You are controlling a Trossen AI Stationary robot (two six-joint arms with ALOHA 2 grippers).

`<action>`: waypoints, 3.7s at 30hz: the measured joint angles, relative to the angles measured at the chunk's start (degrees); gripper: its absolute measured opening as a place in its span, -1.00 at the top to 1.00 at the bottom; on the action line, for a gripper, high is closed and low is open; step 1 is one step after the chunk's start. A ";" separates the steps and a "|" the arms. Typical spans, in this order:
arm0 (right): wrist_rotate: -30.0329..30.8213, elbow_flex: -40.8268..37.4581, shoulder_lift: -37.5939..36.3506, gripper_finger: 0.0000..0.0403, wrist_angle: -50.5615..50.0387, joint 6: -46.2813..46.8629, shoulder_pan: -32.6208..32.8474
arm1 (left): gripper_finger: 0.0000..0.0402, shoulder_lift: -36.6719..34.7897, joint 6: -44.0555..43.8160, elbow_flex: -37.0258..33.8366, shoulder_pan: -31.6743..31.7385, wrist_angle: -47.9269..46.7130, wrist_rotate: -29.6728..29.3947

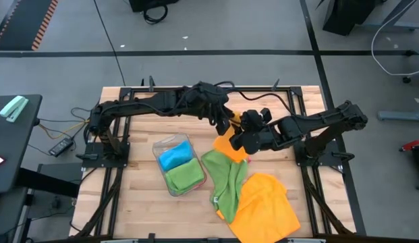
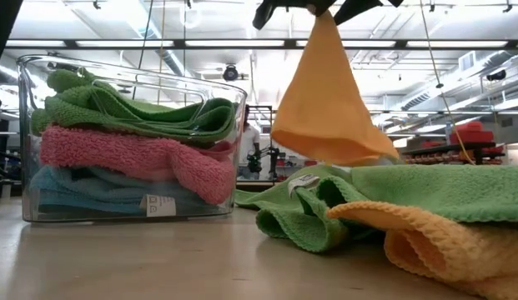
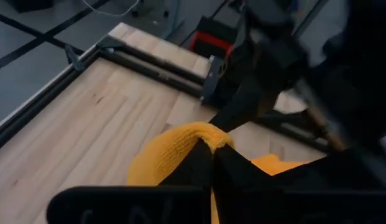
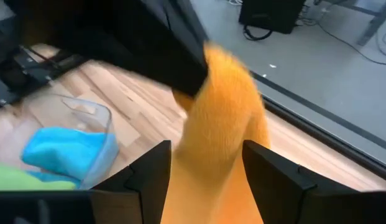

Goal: Fold microfiber towels
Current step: Fold the left yellow towel

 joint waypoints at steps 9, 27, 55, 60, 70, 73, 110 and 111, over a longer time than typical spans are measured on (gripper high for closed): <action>-0.25 -0.02 -1.15 -0.01 -9.28 0.03 -0.55 | 0.94 -0.03 -1.36 0.25 1.32 5.98 5.09; -9.13 -0.02 -21.29 -0.01 -11.65 -5.26 -0.65 | 0.92 -1.31 -1.71 0.25 4.04 8.25 17.14; -7.96 -0.07 -12.02 -0.55 5.26 -17.59 -4.05 | 0.96 -1.07 -2.53 0.25 3.78 7.71 10.03; -11.06 -0.07 -11.36 -0.54 8.57 -22.77 -6.08 | 0.91 -1.07 -1.30 0.25 3.61 7.43 10.09; -11.04 -0.07 -11.06 -0.54 5.08 -22.71 -9.02 | 0.96 -1.03 -1.25 0.23 3.39 6.12 10.03; -10.95 -0.04 -10.54 -0.54 1.36 -20.50 -9.05 | 0.91 -0.98 -1.22 0.21 3.34 6.10 10.05; -15.09 -0.26 -4.21 -0.54 -3.99 -16.85 -12.75 | 0.92 -0.99 -1.31 0.21 3.23 7.07 10.52; -16.13 -0.26 -4.20 -0.54 -3.37 -17.16 -12.62 | 0.94 -0.98 -1.31 0.21 3.23 7.15 10.70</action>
